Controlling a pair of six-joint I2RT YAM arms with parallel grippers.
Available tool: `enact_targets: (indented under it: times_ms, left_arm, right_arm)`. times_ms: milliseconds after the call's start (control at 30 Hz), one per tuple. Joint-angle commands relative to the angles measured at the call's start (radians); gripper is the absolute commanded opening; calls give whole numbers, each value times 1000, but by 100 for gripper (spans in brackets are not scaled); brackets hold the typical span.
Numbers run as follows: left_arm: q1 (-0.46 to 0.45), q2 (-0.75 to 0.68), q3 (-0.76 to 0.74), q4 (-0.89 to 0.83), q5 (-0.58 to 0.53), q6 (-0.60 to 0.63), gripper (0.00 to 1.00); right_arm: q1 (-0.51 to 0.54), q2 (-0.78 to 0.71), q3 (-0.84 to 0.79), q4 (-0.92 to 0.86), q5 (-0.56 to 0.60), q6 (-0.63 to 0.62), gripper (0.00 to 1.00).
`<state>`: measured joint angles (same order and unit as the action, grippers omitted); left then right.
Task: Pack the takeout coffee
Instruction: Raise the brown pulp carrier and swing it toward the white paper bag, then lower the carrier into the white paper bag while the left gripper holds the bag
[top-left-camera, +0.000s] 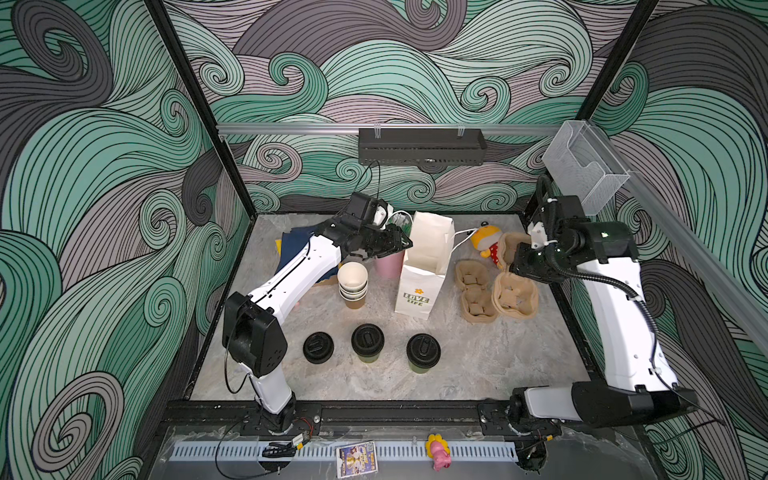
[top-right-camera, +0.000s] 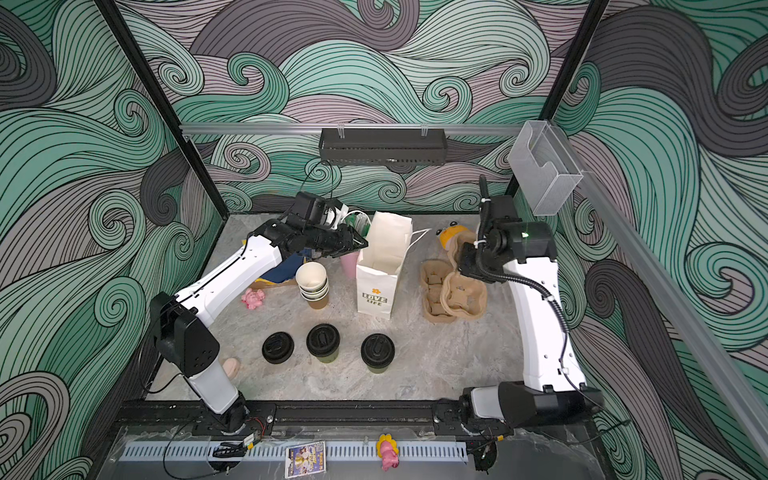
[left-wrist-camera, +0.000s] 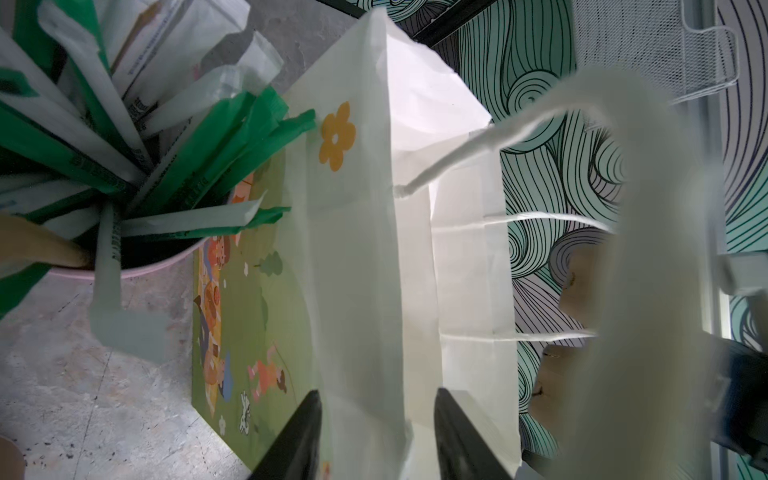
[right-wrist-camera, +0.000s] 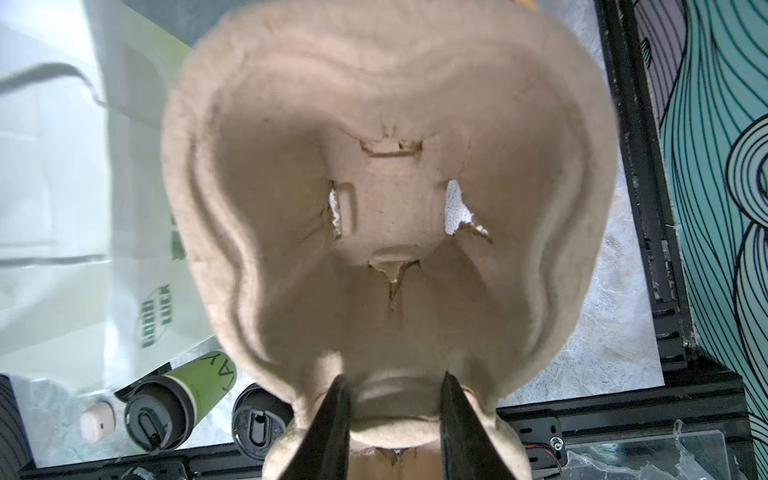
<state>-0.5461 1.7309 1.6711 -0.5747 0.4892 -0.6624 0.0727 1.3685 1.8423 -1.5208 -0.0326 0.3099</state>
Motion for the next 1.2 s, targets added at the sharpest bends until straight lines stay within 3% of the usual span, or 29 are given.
enact_targets:
  times_ms: [0,233,400,500,667,900,967,1100,1167]
  left_arm:
    - [-19,11,33,10,33,-5,34]
    - [-46,13,26,45,35,-65,11]
    - [-69,-18,-39,148,-12,-178,0]
    - [-91,-50,-108,269,-66,-264,0]
    - [-137,-66,-151,349,-130,-310,0]
    - [-159,-88,-192,380,-183,-326,0]
    - [-161,-91,-197,383,-191,-329,6]
    - [-162,-110,-210,383,-214,-326,36]
    - [-162,-126,-215,381,-230,-317,44]
  right_arm:
    - [-2,-16,123,-140,-14,42,31]
    - [33,78,423,-206,-127,95,31]
    - [141,217,626,-206,-175,150,31]
    - [201,309,746,-201,-186,180,31]
    - [256,410,785,-143,-177,221,31]
    - [298,517,792,-83,-43,232,30]
    - [302,541,785,-66,-10,223,30]
    - [309,583,762,-65,61,187,29]
    - [309,606,770,-65,87,176,29]
